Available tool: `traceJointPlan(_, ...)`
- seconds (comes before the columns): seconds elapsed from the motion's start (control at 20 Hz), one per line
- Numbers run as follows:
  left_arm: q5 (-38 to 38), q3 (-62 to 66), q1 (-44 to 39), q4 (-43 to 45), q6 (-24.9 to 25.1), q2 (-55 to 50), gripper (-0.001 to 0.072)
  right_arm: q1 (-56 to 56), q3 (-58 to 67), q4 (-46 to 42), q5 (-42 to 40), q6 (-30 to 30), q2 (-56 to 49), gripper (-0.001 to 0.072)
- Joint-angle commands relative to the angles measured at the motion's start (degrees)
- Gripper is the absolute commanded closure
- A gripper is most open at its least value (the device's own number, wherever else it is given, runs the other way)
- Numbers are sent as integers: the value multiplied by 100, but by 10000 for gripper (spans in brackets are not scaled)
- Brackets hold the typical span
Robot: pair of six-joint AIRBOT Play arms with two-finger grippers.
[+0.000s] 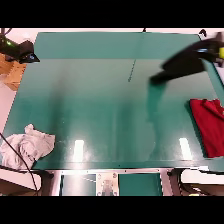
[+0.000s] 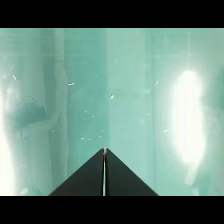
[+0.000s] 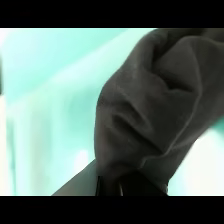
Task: Fold the shirts.
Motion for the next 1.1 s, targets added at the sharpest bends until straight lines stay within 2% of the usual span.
traceJointPlan(0.0, -44, 0, 2, 0, -7, 2, 686, -1633, 20, -269, 553, 175, 358, 694)
traceJointPlan(0.2, -92, 0, 2, 0, -66, 0, 686, -2979, 15, -603, 1281, 177, 363, 694)
traceJointPlan(0.35, -90, 0, 2, 0, -131, 0, 685, -3471, 15, -951, 1720, 286, 413, 694)
traceJointPlan(0.65, -153, 0, 2, 0, -131, 0, 686, -3595, -118, -3051, 2297, 684, 662, 695)
traceJointPlan(0.9, -273, 0, 2, -2, -131, 0, 685, -3593, -1576, -4109, 2409, 839, 660, 694)
traceJointPlan(1.05, -302, 0, 2, -2, -131, 0, 686, -3593, -2614, -4728, 1965, 879, 660, 692)
